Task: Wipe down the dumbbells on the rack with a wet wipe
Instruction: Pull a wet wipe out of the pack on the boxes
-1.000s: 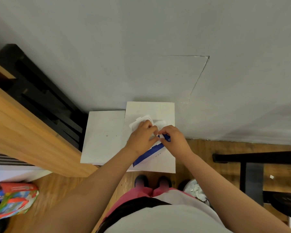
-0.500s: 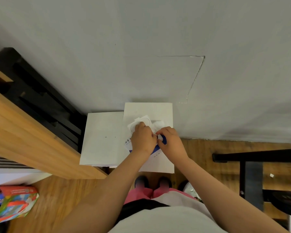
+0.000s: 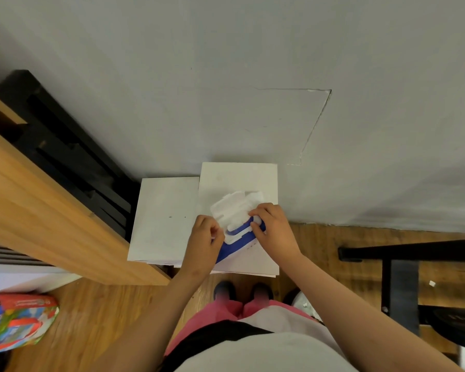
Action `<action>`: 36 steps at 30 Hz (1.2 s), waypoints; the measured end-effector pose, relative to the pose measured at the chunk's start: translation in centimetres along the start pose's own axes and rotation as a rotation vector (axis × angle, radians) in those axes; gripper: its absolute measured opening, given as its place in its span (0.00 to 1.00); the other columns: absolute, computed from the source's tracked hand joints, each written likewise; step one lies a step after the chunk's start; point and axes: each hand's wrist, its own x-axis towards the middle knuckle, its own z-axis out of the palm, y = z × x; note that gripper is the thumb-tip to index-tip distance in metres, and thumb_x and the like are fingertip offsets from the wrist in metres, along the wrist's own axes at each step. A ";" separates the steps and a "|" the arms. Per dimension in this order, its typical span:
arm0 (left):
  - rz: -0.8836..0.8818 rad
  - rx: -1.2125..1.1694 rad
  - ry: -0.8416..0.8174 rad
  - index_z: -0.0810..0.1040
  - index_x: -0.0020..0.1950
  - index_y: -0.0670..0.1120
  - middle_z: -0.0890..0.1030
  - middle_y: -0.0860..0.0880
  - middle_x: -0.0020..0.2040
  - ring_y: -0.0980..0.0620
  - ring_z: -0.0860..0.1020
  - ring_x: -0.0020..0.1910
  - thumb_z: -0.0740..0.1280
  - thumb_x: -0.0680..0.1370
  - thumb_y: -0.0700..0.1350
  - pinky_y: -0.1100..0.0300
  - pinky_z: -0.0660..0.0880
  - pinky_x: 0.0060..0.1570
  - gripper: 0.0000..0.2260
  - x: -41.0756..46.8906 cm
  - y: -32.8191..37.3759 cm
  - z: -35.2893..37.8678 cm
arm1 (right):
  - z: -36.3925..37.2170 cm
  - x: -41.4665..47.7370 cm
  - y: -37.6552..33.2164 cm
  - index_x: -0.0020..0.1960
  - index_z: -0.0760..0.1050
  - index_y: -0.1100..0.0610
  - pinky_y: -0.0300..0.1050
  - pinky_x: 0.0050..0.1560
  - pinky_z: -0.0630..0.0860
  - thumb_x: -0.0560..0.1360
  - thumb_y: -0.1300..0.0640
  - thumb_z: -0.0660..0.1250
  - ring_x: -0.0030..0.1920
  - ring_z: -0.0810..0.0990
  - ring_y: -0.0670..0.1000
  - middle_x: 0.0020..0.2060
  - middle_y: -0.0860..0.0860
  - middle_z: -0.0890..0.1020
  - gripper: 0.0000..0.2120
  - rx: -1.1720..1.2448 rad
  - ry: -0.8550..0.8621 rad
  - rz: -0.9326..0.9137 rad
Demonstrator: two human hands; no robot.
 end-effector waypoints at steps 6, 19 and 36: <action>0.009 -0.098 0.017 0.71 0.45 0.46 0.75 0.51 0.47 0.51 0.77 0.46 0.66 0.80 0.40 0.67 0.75 0.45 0.05 -0.1 -0.3 0.2 | -0.1 1.0 -1.6 0.50 0.82 0.59 0.47 0.53 0.73 0.72 0.63 0.72 0.51 0.78 0.56 0.49 0.54 0.80 0.08 -0.154 -0.028 -0.138; 0.018 -0.146 0.014 0.74 0.45 0.42 0.78 0.47 0.47 0.48 0.78 0.45 0.67 0.79 0.40 0.52 0.80 0.48 0.04 -0.2 -1.3 0.4 | -0.3 2.5 -3.7 0.57 0.77 0.57 0.45 0.65 0.66 0.82 0.50 0.57 0.61 0.70 0.52 0.60 0.52 0.76 0.15 -0.423 -0.296 -0.147; -0.041 -0.145 0.018 0.73 0.47 0.45 0.76 0.52 0.49 0.53 0.78 0.47 0.66 0.80 0.44 0.69 0.76 0.44 0.05 -0.4 -1.2 0.2 | -2.7 2.1 -3.8 0.51 0.68 0.54 0.32 0.44 0.78 0.85 0.55 0.51 0.50 0.80 0.49 0.51 0.53 0.78 0.09 0.591 -0.136 0.311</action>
